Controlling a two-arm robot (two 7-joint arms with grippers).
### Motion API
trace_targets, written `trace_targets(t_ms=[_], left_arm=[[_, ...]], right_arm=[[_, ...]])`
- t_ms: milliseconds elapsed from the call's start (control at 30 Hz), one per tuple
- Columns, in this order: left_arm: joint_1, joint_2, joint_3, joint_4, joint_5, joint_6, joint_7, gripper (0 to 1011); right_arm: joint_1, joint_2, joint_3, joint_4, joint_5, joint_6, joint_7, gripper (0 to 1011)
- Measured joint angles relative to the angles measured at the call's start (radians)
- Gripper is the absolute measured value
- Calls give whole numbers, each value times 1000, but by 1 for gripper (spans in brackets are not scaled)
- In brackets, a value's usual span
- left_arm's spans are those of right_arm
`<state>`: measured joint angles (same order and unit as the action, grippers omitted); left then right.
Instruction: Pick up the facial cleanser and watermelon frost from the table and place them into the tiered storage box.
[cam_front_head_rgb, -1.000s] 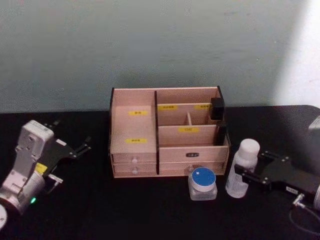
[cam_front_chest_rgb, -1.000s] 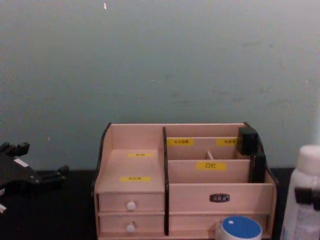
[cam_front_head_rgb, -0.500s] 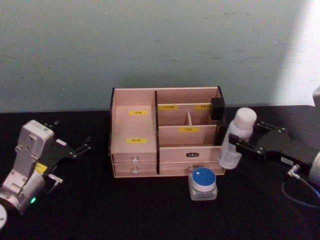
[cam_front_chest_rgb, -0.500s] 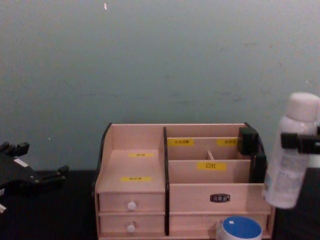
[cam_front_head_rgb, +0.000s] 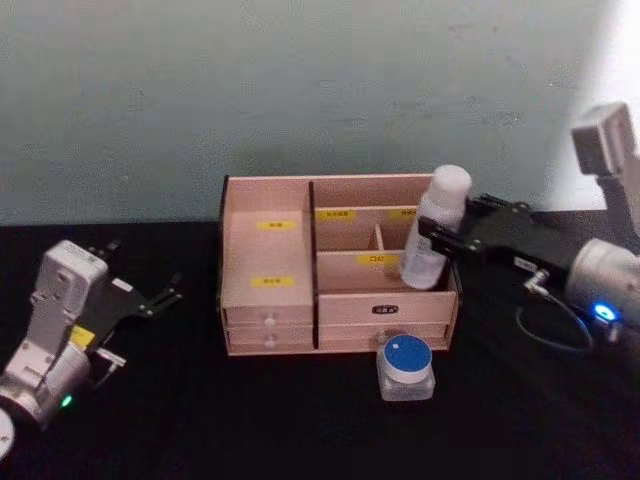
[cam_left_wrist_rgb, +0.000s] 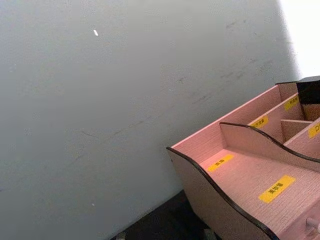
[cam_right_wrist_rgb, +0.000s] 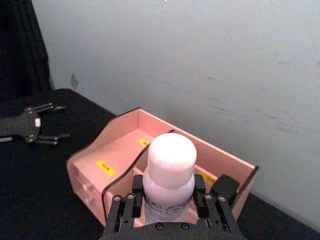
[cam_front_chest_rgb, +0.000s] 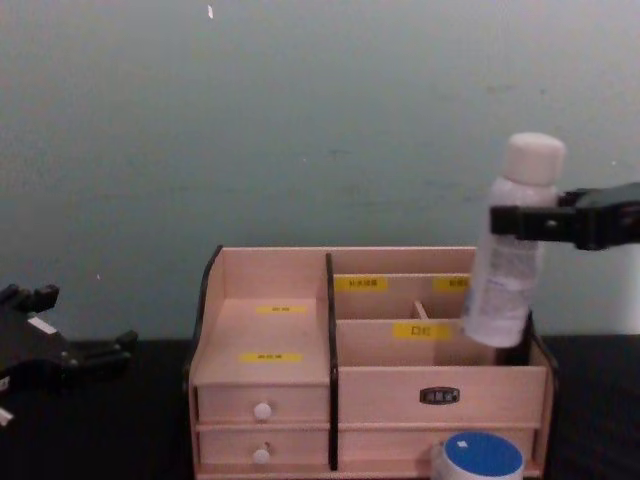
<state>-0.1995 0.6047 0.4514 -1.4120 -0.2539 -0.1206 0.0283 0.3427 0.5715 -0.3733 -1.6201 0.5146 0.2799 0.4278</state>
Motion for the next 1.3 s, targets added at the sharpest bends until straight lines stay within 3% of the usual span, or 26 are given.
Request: trace_targets(t_ms=[300,567,1300], left_arm=[[0,0,0,0,0,0,0,1001],[0,0,0,0,0,0,0,1001],[0,0,0,0,0,0,0,1001]], right_arm=[[114,-76,-55,109,-23,5,1,599],[178,-126,-86,183,-38,5,3,599],[286,-229,-130,338,-79,31,-4,599]])
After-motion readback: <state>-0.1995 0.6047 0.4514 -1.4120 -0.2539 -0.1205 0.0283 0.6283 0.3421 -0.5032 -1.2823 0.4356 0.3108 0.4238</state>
